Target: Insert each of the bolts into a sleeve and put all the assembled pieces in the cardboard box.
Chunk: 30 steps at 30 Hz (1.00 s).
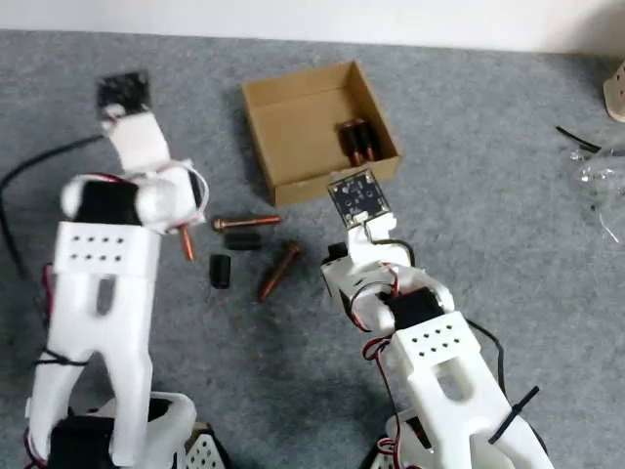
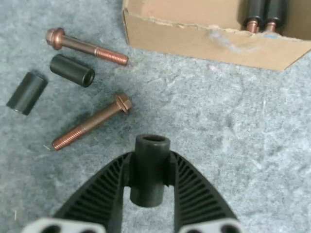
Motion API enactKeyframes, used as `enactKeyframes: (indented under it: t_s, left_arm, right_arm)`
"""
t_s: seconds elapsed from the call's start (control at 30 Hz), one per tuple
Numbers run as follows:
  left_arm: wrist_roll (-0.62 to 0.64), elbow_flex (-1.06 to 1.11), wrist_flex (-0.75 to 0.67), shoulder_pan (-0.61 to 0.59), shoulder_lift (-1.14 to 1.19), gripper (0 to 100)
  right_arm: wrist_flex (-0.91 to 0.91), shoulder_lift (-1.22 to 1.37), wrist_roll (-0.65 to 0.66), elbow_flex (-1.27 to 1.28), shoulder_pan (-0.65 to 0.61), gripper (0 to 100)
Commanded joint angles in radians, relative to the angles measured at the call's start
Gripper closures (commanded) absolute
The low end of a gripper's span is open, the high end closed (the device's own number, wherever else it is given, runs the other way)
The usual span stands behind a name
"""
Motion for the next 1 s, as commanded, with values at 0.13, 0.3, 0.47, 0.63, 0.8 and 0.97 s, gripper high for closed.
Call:
enactKeyframes:
  t_s: [0.13, 0.3, 0.47, 0.63, 0.8, 0.97]
  left_arm:
    - [-0.048, -0.452, 0.249, -0.099, -0.013, 99]
    - [-0.043, -0.636, 0.413, -0.139, -0.013, 99]
    - [-0.048, -0.737, 0.443, -0.205, -0.081, 99]
    - [-0.048, -0.705, 0.445, -0.214, -0.278, 99]
    - [-0.057, -0.541, 0.445, -0.214, -0.503, 99]
    - [-0.095, -0.308, 0.442, -0.213, -0.696, 99]
  right_arm:
    - [-0.033, -0.042, 0.012, -0.005, 0.018, 99.5]
    - [-0.033, -0.044, 0.012, -0.005, 0.018, 99.5]
    - [-0.033, -0.045, 0.006, -0.005, 0.028, 99.5]
    - [-0.033, -0.047, 0.005, -0.005, 0.062, 99.5]
    - [-0.033, -0.047, 0.002, -0.005, 0.056, 99.5]
    - [-0.033, -0.047, -0.043, -0.005, 0.059, 99.5]
